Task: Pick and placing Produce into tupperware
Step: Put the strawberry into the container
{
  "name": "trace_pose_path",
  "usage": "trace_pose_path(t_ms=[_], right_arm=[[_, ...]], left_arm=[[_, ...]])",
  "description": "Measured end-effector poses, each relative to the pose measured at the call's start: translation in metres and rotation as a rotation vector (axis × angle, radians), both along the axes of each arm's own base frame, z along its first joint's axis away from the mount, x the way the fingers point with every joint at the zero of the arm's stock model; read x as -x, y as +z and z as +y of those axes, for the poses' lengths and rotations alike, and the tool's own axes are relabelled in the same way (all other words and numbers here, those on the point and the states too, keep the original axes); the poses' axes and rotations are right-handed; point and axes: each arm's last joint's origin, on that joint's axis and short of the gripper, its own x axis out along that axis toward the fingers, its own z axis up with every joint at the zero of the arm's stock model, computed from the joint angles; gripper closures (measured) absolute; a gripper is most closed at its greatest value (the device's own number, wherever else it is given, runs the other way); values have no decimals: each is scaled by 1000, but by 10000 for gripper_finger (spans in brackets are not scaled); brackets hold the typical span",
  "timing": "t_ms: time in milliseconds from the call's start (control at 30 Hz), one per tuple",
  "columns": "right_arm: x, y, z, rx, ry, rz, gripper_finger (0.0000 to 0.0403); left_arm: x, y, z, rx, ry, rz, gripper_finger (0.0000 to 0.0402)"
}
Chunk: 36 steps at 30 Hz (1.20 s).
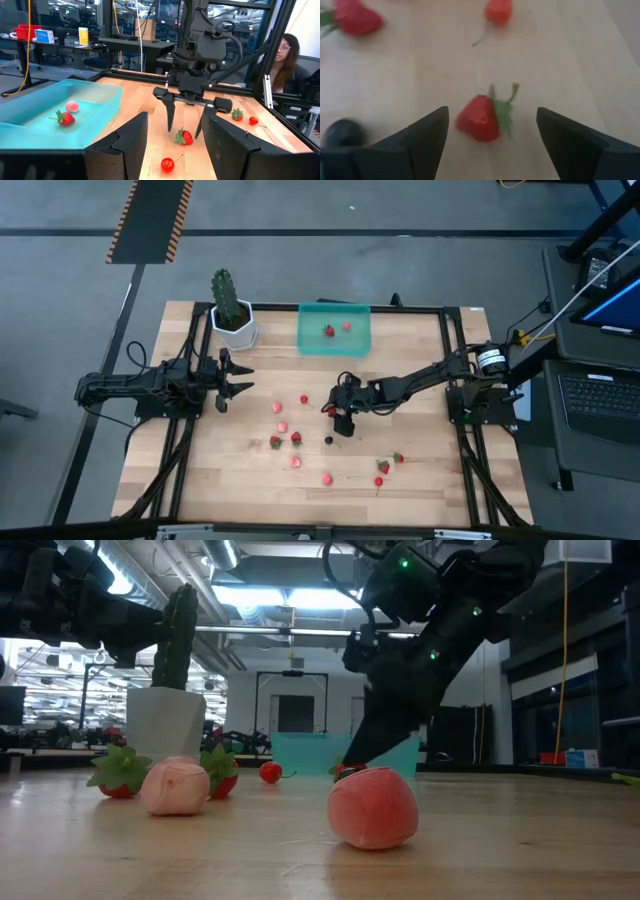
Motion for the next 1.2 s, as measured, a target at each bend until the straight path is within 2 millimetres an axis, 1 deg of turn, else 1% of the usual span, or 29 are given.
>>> trace_pose_path(t_ms=[200,500,733,1033,1200], right_arm=[[-1,-4,3,-15,-33,-4,99],[-2,-4,2,-16,-84,-18,99],[-4,-18,3,-7,-87,6,99],[-3,-20,3,0,-83,19,99],[-3,-21,3,1,-82,29,117]], left_arm=[[0,0,0,0,-1,1,221],[0,0,0,0,-1,0,221],[0,0,0,0,0,1,221],[0,0,0,0,0,1,221],[0,0,0,0,-1,0,221]])
